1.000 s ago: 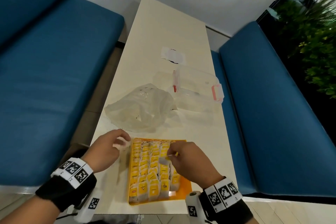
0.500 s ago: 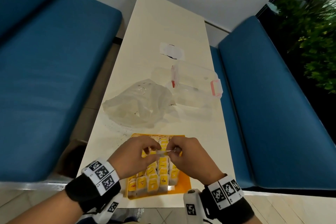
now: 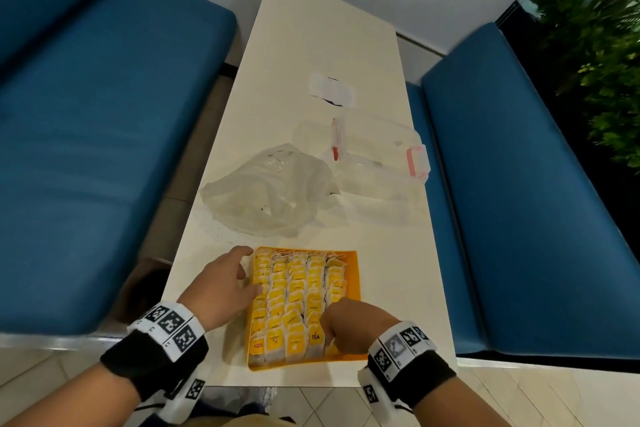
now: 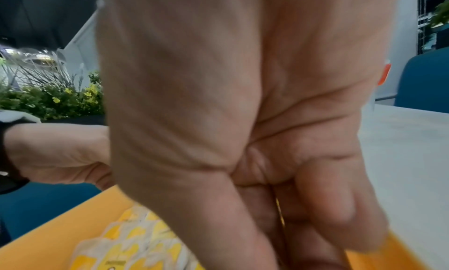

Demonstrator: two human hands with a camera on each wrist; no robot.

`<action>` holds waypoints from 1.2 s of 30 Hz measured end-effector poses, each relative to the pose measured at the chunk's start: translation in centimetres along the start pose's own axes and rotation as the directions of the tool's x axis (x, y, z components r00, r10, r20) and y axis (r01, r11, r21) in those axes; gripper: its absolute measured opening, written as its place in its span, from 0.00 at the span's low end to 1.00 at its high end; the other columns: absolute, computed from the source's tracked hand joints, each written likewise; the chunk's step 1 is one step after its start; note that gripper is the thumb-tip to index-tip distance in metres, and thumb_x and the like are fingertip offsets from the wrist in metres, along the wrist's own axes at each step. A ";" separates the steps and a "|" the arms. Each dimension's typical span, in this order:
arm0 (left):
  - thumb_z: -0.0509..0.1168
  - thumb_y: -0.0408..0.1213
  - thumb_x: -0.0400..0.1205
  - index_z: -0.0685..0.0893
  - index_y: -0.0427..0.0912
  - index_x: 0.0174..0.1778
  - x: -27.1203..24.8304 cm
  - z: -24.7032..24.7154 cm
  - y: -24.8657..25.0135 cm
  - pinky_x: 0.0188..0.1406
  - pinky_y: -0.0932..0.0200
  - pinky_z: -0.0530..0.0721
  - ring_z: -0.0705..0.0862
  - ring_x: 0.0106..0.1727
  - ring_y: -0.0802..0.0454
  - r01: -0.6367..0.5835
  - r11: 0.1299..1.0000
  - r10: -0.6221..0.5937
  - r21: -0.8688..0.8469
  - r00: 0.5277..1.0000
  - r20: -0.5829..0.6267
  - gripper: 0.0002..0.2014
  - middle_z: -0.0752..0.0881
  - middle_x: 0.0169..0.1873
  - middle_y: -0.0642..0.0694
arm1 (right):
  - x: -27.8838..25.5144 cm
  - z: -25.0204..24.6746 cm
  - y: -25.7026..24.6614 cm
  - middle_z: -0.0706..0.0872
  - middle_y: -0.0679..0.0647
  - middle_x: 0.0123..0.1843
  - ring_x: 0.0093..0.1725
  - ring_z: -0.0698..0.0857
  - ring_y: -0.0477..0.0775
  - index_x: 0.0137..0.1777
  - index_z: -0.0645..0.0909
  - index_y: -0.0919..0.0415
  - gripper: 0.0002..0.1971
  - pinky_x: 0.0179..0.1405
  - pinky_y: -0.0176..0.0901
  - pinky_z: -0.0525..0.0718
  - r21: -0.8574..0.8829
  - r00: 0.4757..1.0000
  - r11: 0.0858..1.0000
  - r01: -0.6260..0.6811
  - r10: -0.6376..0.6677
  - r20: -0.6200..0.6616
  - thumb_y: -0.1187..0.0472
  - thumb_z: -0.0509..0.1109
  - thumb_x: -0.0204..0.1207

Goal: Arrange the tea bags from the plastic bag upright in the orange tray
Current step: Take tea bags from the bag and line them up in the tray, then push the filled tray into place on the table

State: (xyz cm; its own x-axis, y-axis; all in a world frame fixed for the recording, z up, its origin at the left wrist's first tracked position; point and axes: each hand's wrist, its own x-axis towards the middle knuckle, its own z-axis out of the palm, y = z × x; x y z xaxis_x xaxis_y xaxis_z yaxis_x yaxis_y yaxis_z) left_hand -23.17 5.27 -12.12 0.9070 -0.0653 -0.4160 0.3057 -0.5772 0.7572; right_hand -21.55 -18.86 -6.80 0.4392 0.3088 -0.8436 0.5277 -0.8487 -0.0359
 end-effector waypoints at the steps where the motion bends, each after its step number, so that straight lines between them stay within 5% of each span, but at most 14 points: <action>1: 0.75 0.46 0.79 0.70 0.52 0.79 0.0 0.0 0.0 0.50 0.60 0.78 0.81 0.46 0.56 0.004 1.000 -0.003 -0.007 1.000 0.003 0.33 0.80 0.51 0.52 | 0.3 0.0 0.0 0.88 0.62 0.50 0.49 0.86 0.62 0.46 0.88 0.68 0.06 0.44 0.52 0.87 -0.004 1.000 1.000 -0.006 0.006 0.008 0.68 0.69 0.78; 6: 0.75 0.46 0.79 0.69 0.53 0.79 0.2 0.0 -0.3 0.53 0.58 0.82 0.85 0.47 0.54 0.015 1.000 -0.015 -0.023 1.000 0.013 0.34 0.83 0.51 0.52 | 1.2 0.5 0.1 0.75 0.56 0.33 0.35 0.76 0.57 0.29 0.72 0.61 0.15 0.30 0.41 0.74 0.084 0.992 0.990 -0.112 0.116 -0.048 0.75 0.64 0.74; 10: 0.75 0.45 0.79 0.69 0.53 0.79 0.3 0.1 -0.4 0.50 0.58 0.84 0.86 0.43 0.57 0.004 0.999 -0.004 -0.039 1.000 0.016 0.33 0.84 0.47 0.53 | 0.7 0.7 0.0 0.75 0.53 0.42 0.41 0.76 0.56 0.40 0.74 0.56 0.12 0.35 0.39 0.75 0.221 0.965 0.958 -0.181 0.217 -0.150 0.75 0.61 0.77; 13: 0.75 0.47 0.79 0.70 0.53 0.79 0.2 0.0 -0.5 0.47 0.59 0.85 0.87 0.41 0.57 0.005 0.998 -0.005 -0.058 1.000 0.016 0.33 0.86 0.45 0.53 | -0.5 0.7 -0.2 0.75 0.52 0.42 0.44 0.77 0.57 0.39 0.73 0.54 0.12 0.34 0.39 0.74 0.270 0.943 0.944 -0.191 0.253 -0.217 0.72 0.62 0.78; 15: 0.75 0.49 0.79 0.70 0.54 0.78 0.1 0.0 -0.8 0.47 0.57 0.87 0.89 0.39 0.55 0.012 0.997 -0.011 -0.075 1.000 0.012 0.33 0.87 0.43 0.52 | -1.5 0.6 0.0 0.81 0.55 0.53 0.50 0.81 0.59 0.51 0.77 0.56 0.04 0.44 0.43 0.78 0.308 0.899 0.930 -0.203 0.302 -0.318 0.64 0.65 0.80; 18: 0.76 0.50 0.77 0.70 0.56 0.77 -0.4 -0.1 -1.3 0.44 0.56 0.90 0.91 0.35 0.55 0.027 0.994 -0.023 -0.105 0.999 0.043 0.34 0.88 0.42 0.51 | -2.6 1.1 1.5 0.82 0.50 0.57 0.56 0.84 0.55 0.59 0.75 0.53 0.11 0.48 0.44 0.79 0.488 0.746 0.823 -0.290 0.513 -0.423 0.52 0.66 0.81; 20: 0.77 0.47 0.77 0.70 0.57 0.77 -1.0 -0.1 -1.3 0.38 0.56 0.90 0.91 0.33 0.55 0.039 0.990 -0.028 -0.134 0.996 0.084 0.34 0.88 0.42 0.49 | -2.7 1.9 2.5 0.83 0.50 0.59 0.59 0.85 0.55 0.66 0.73 0.53 0.17 0.49 0.43 0.79 0.637 0.680 0.710 -0.300 0.627 -0.379 0.49 0.68 0.81; 23: 0.76 0.39 0.79 0.71 0.55 0.78 -1.5 0.2 -0.9 0.35 0.54 0.91 0.92 0.31 0.53 0.053 0.980 -0.028 -0.191 0.991 0.130 0.33 0.89 0.41 0.45 | -1.6 3.4 3.0 0.88 0.54 0.57 0.54 0.87 0.53 0.65 0.79 0.54 0.15 0.53 0.45 0.85 0.722 0.709 0.630 -0.286 0.646 -0.282 0.54 0.68 0.81; 27: 0.74 0.35 0.80 0.71 0.52 0.79 -0.5 0.7 -0.1 0.34 0.57 0.90 0.92 0.31 0.53 0.038 0.979 -0.010 -0.202 0.990 0.142 0.32 0.90 0.40 0.45 | -1.1 4.1 3.9 0.87 0.51 0.52 0.48 0.86 0.51 0.61 0.83 0.54 0.10 0.47 0.39 0.82 0.747 0.681 0.605 -0.275 0.671 -0.293 0.58 0.68 0.82; 31: 0.72 0.36 0.81 0.69 0.52 0.81 0.9 1.8 1.6 0.35 0.58 0.90 0.92 0.32 0.54 0.012 0.983 0.020 -0.182 0.985 0.172 0.32 0.90 0.40 0.46 | -1.8 4.4 5.9 0.85 0.50 0.46 0.41 0.84 0.47 0.59 0.85 0.56 0.09 0.42 0.39 0.82 0.783 0.653 0.557 -0.276 0.707 -0.273 0.59 0.69 0.80; 36: 0.72 0.46 0.81 0.70 0.54 0.80 2.0 2.6 3.2 0.45 0.59 0.89 0.90 0.36 0.57 -0.030 0.997 0.042 -0.073 0.984 0.174 0.31 0.89 0.42 0.52 | -2.6 4.2 7.4 0.86 0.53 0.53 0.44 0.86 0.46 0.67 0.79 0.56 0.16 0.43 0.39 0.84 0.809 0.631 0.500 -0.310 0.744 -0.219 0.56 0.70 0.81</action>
State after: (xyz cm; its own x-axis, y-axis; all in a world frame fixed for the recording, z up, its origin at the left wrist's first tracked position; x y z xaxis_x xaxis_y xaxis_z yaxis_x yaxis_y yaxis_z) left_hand -21.13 1.18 -11.83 0.8548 -0.2303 -0.4650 0.2988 -0.5141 0.8040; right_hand -21.83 -27.73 -7.17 0.8290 -0.3431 -0.4417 -0.4600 -0.8674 -0.1897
